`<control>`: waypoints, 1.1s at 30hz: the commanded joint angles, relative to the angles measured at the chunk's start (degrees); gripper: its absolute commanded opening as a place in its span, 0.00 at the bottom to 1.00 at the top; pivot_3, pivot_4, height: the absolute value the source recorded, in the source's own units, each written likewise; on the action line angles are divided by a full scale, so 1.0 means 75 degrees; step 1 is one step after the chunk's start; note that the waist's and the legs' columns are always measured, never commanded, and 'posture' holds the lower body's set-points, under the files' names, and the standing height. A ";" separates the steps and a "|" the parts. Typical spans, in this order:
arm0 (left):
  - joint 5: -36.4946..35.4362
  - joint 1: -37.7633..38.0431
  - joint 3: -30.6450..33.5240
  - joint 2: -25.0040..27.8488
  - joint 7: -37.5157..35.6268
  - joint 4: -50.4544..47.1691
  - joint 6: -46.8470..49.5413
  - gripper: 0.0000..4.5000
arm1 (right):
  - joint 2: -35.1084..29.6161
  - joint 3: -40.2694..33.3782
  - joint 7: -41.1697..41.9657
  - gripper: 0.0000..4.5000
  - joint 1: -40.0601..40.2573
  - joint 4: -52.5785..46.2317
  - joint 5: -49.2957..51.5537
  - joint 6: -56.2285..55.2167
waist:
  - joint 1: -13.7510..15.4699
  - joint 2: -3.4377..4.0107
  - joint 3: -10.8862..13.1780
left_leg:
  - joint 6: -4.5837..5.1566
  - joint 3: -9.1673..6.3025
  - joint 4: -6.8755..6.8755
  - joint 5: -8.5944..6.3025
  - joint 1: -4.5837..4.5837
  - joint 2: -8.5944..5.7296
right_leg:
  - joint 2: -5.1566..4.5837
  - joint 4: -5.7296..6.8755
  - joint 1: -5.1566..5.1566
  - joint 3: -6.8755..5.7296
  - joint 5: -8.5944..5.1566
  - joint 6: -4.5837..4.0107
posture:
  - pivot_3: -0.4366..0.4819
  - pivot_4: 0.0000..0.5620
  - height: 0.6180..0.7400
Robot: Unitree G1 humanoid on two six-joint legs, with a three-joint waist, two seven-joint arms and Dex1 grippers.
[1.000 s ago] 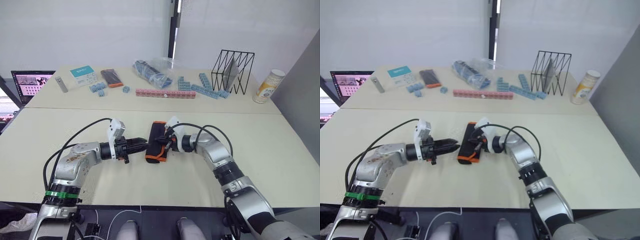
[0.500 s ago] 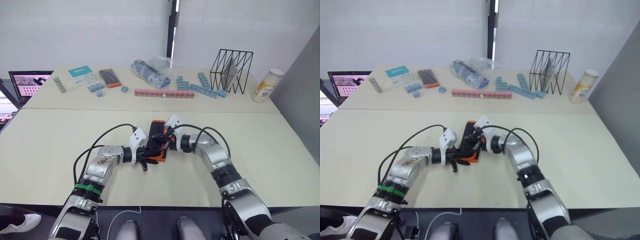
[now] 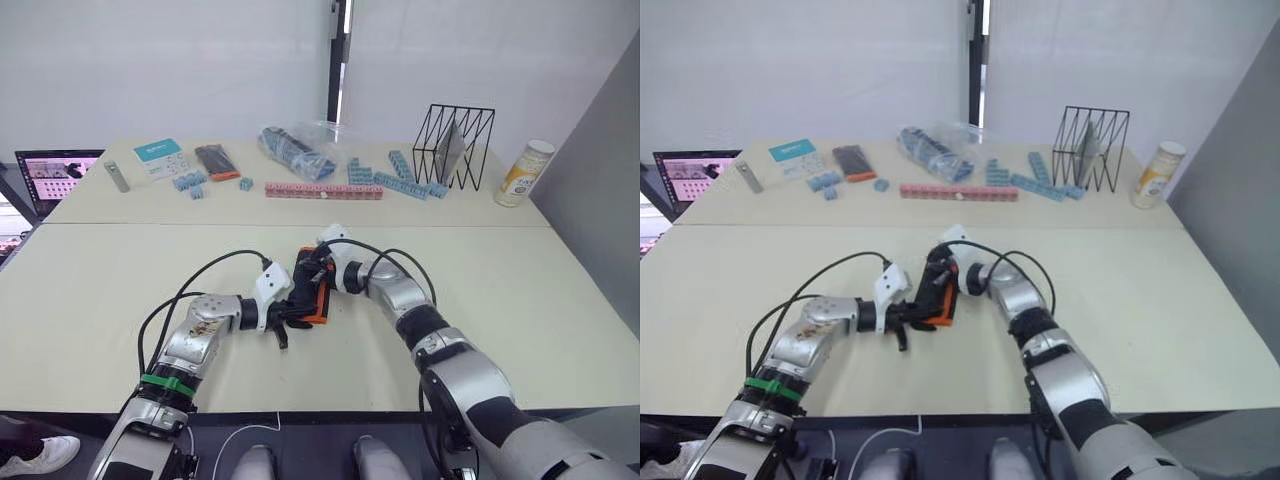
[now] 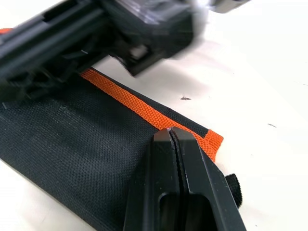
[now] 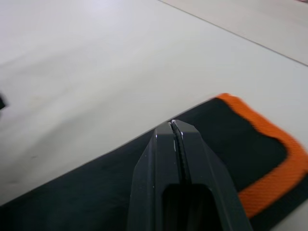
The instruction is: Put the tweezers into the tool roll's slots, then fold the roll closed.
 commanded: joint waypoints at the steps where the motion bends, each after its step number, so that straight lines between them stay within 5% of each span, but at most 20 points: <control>1: 0.0032 0.0443 -0.0077 0.0123 -0.0025 0.0036 0.0407 0.01 | -0.0207 -0.0202 -0.0753 0.00 -0.0134 0.1097 -0.0407 -0.0282 | -0.0020 0.0001 0.0000 | 0.0006 0.0000 -0.0005 0.0004 0.0000 0.0000 | 0.0000 0.0001 -0.0001 0.0000 0.0000 0.0000 | 0.48 0.27 1.00; 10: -0.0505 0.0584 0.0691 -0.0066 0.0532 -0.0584 0.0721 0.01 | -0.0268 -0.1187 -0.0141 0.00 -0.0640 0.1034 0.0167 -0.1755 | -0.0086 0.0000 0.0015 | 0.0014 -0.0013 -0.0046 0.0009 -0.0002 -0.0001 | 0.0007 0.0006 -0.0013 -0.0001 -0.0006 0.0013 | 0.48 0.27 1.00; 13: -0.1018 0.0583 0.1278 -0.0058 0.0751 -0.0996 0.1021 0.19 | -0.0503 -0.1450 0.0385 0.00 -0.0552 0.0632 0.0317 -0.2010 | -0.0125 0.0001 0.0047 | 0.0015 -0.0019 -0.0043 0.0009 -0.0023 -0.0004 | 0.0008 0.0005 -0.0025 -0.0001 0.0015 0.0049 | 0.48 0.27 1.00; 24: -0.1648 0.1606 0.3962 0.1434 0.1110 -0.1557 0.0270 1.00 | -0.2096 -0.1546 0.2054 0.80 0.0817 -0.1569 0.0436 -0.1938 | -0.0175 0.0004 0.0054 | 0.0015 -0.0037 -0.0083 0.0009 -0.0138 -0.0005 | 0.0011 0.0015 -0.0159 -0.0010 0.0013 0.0049 | 0.48 0.27 1.00; 27: -0.1200 0.2153 0.4411 0.2020 0.1016 -0.1164 -0.0672 1.00 | -0.2502 -0.1795 0.2379 0.99 0.1254 -0.2123 0.0737 -0.1595 | -0.0156 0.0004 0.0057 | 0.0014 -0.0035 -0.0100 0.0008 -0.0139 -0.0006 | 0.0008 0.0006 -0.0161 -0.0012 0.0008 0.0041 | 0.48 0.27 1.00; 33: -0.1300 0.3559 0.5821 0.2756 0.0680 -0.0677 -0.1893 1.00 | -0.3181 -0.2261 0.2583 0.99 0.3299 -0.4023 0.1369 -0.1105 | 0.0002 -0.0005 0.0060 | 0.0006 -0.0029 -0.0111 0.0003 -0.0135 -0.0004 | -0.0001 0.0005 -0.0165 -0.0020 -0.0018 0.0007 | 0.48 0.27 1.00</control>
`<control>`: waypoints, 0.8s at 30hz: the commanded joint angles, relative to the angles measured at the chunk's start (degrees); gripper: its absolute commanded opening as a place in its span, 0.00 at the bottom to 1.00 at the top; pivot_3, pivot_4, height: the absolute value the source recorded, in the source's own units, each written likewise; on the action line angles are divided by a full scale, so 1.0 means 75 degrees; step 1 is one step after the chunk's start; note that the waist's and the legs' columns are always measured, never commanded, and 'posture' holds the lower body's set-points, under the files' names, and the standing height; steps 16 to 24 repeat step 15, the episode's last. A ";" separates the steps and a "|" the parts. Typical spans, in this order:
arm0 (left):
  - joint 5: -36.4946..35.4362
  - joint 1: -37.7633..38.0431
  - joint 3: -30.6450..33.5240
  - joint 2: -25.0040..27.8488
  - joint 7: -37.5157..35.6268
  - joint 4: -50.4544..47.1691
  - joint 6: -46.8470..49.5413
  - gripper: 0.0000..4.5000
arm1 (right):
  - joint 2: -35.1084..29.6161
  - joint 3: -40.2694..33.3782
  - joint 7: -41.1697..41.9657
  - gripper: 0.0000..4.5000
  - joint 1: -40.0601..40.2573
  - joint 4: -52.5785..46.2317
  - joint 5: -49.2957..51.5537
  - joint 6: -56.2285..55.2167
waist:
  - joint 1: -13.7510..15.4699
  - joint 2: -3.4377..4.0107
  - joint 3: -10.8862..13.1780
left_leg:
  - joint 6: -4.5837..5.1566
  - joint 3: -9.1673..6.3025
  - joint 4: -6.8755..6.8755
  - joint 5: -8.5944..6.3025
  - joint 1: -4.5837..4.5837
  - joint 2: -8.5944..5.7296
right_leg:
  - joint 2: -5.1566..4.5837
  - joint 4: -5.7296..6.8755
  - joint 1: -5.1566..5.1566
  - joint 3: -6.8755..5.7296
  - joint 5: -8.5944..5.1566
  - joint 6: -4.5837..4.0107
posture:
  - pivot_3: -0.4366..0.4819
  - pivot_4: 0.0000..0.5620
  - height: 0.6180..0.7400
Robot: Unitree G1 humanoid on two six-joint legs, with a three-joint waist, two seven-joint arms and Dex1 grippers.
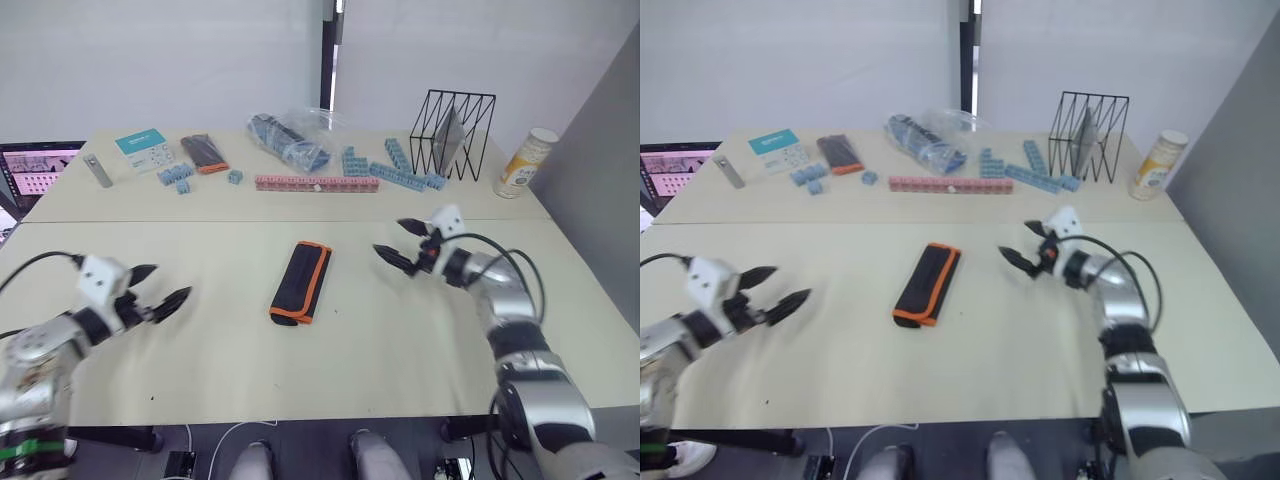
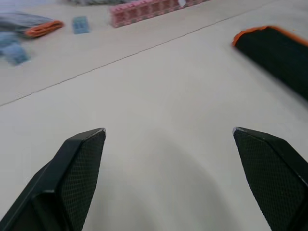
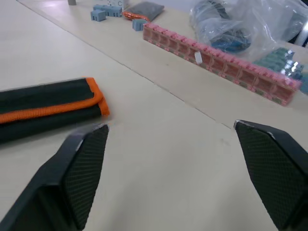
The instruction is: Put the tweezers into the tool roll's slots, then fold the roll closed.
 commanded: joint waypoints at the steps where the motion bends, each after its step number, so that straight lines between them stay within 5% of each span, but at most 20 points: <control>1: -0.0185 0.0487 0.0710 0.0216 -0.0039 0.0061 -0.0312 1.00 | -0.0162 -0.0405 -0.0084 0.99 0.0793 -0.1080 0.0421 0.0115 | 0.0063 0.0001 0.0001 | 0.0000 0.0000 -0.0001 -0.0001 0.0001 0.0000 | -0.0001 0.0001 0.0000 0.0000 -0.0006 -0.0001 | 0.48 0.27 1.00; 8: -0.0244 0.1641 0.1007 0.0166 0.0051 0.0141 0.0125 1.00 | -0.0746 -0.0629 -0.0284 0.99 0.2057 -0.1403 0.0212 -0.0603 | 0.0080 -0.0001 0.0007 | -0.0001 0.0035 0.0017 0.0000 0.0024 0.0001 | -0.0015 0.0002 0.0009 0.0013 -0.0039 -0.0027 | 0.48 0.27 1.00; 24: -0.0225 0.2242 0.0806 -0.0085 0.0109 -0.0218 0.0163 1.00 | -0.0991 -0.0599 -0.0220 0.99 0.2134 -0.0816 0.0073 -0.1035 | 0.0066 -0.0009 0.0009 | -0.0001 0.0058 0.0018 0.0000 0.0031 0.0004 | -0.0017 0.0002 0.0004 0.0026 -0.0037 -0.0033 | 0.48 0.27 1.00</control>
